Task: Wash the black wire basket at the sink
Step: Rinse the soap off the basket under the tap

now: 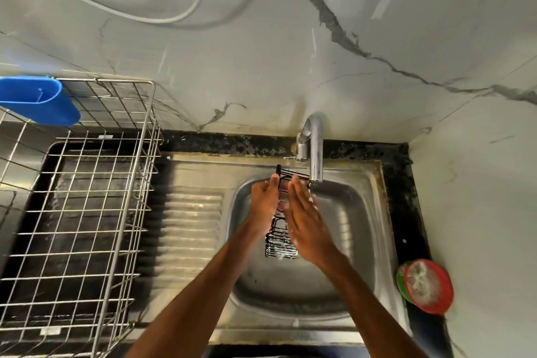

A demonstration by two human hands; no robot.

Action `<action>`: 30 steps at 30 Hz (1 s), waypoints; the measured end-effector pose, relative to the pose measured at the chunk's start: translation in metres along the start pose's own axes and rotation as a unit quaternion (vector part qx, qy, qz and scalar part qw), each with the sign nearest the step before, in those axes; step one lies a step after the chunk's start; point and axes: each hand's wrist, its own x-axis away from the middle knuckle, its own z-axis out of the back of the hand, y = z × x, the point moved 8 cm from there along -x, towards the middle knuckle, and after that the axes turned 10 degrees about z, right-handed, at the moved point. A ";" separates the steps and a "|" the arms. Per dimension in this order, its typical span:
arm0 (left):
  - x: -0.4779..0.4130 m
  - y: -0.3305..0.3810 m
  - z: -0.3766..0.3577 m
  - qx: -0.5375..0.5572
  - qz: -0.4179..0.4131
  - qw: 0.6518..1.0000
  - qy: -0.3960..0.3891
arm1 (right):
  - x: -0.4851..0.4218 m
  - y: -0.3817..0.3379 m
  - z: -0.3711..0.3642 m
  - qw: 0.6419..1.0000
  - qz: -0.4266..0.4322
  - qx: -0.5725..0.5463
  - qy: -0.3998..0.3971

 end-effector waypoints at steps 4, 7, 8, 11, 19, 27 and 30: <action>0.000 0.000 0.003 -0.002 -0.014 0.999 0.031 | 0.035 -0.023 -0.005 1.000 0.013 0.004 -0.017; 0.000 -0.001 0.003 -0.001 -0.036 0.999 0.033 | 0.021 -0.017 -0.003 1.000 -0.013 -0.010 -0.006; 0.002 0.000 0.002 -0.003 -0.049 0.999 0.023 | 0.007 -0.007 -0.002 0.999 -0.027 -0.026 0.007; 0.008 0.003 -0.004 -0.014 -0.065 0.998 -0.007 | -0.041 0.016 0.010 0.999 -0.043 -0.009 -0.001; 0.011 0.006 -0.001 -0.026 -0.058 0.998 -0.015 | -0.070 0.040 0.000 0.988 0.016 0.148 -0.027; 0.013 0.012 0.008 -0.024 -0.091 0.995 -0.041 | -0.056 -0.002 0.007 0.995 0.062 0.079 -0.021; 0.014 0.013 0.002 -0.037 -0.066 0.997 -0.025 | -0.080 0.034 0.006 0.983 0.098 0.148 -0.051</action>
